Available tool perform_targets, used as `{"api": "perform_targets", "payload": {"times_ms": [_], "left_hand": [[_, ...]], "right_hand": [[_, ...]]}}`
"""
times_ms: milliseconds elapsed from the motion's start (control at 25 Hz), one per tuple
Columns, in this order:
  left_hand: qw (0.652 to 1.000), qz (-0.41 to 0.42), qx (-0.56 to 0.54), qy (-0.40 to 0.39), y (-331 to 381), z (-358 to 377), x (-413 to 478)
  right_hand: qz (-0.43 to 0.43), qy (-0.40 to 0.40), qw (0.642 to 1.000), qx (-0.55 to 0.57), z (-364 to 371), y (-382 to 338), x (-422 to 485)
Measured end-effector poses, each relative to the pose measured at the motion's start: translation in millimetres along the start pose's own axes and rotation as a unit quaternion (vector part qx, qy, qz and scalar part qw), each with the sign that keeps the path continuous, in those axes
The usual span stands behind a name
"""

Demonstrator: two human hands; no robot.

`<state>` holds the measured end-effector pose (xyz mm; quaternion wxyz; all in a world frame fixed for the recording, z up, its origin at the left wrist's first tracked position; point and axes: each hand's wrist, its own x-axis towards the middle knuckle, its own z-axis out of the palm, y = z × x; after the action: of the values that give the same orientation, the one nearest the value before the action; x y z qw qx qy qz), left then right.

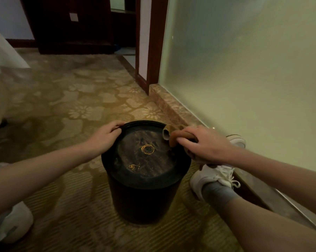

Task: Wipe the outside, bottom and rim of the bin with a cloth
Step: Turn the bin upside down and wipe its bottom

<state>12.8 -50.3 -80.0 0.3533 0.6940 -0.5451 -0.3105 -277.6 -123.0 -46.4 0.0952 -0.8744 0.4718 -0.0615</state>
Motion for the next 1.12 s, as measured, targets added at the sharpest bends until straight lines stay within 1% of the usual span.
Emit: {"api": "perform_targets", "payload": {"times_ms": [80, 160, 240, 320, 440, 520, 600, 680, 840, 880, 960, 1120], "left_hand": [[0.999, 0.041, 0.010, 0.033, -14.0, 6.8, -3.0], [0.997, 0.061, 0.011, 0.046, -23.7, 8.5, -1.0], [0.997, 0.072, 0.012, 0.037, -31.9, 8.4, 2.6], [0.995, 0.083, 0.018, 0.043, -38.2, 8.1, 5.7], [0.994, 0.093, 0.004, 0.056, -46.8, 7.3, 10.1], [0.994, 0.091, 0.000, 0.054, -47.3, 7.9, 10.8], [0.995, 0.080, 0.008, 0.055, -42.5, 8.2, 8.7], [0.995, 0.074, 0.016, 0.063, -35.9, 10.0, 6.0], [0.995, 0.074, 0.007, 0.065, -34.7, 10.6, 4.7], [0.995, 0.077, 0.009, 0.063, -35.9, 10.4, 4.7], [0.995, 0.082, 0.013, 0.059, -37.6, 9.1, 4.5], [0.996, 0.070, 0.002, 0.057, -37.9, 7.1, 4.4]], "right_hand": [[-0.004, 0.024, 0.999, -0.042, -0.7, -2.4, 4.7], [-0.045, 0.066, 0.990, -0.120, 1.4, -9.8, 10.2], [-0.093, 0.058, 0.978, -0.178, 4.3, -16.8, 16.6], [-0.103, 0.052, 0.974, -0.194, 4.9, -20.7, 26.8], [-0.114, 0.072, 0.968, -0.210, 12.2, -29.3, 45.7], [-0.128, 0.070, 0.966, -0.212, 16.8, -37.2, 57.5], [-0.127, 0.057, 0.967, -0.212, 13.3, -41.7, 60.5], [-0.111, 0.023, 0.969, -0.221, 3.2, -38.8, 47.9], [-0.055, -0.098, 0.962, -0.247, -22.2, -44.7, 4.8], [-0.046, -0.113, 0.961, -0.250, -22.6, -48.1, 2.1], [-0.058, -0.081, 0.963, -0.252, -18.5, -51.8, 10.1], [-0.124, 0.069, 0.959, -0.245, 13.3, -43.6, 45.7]]}}
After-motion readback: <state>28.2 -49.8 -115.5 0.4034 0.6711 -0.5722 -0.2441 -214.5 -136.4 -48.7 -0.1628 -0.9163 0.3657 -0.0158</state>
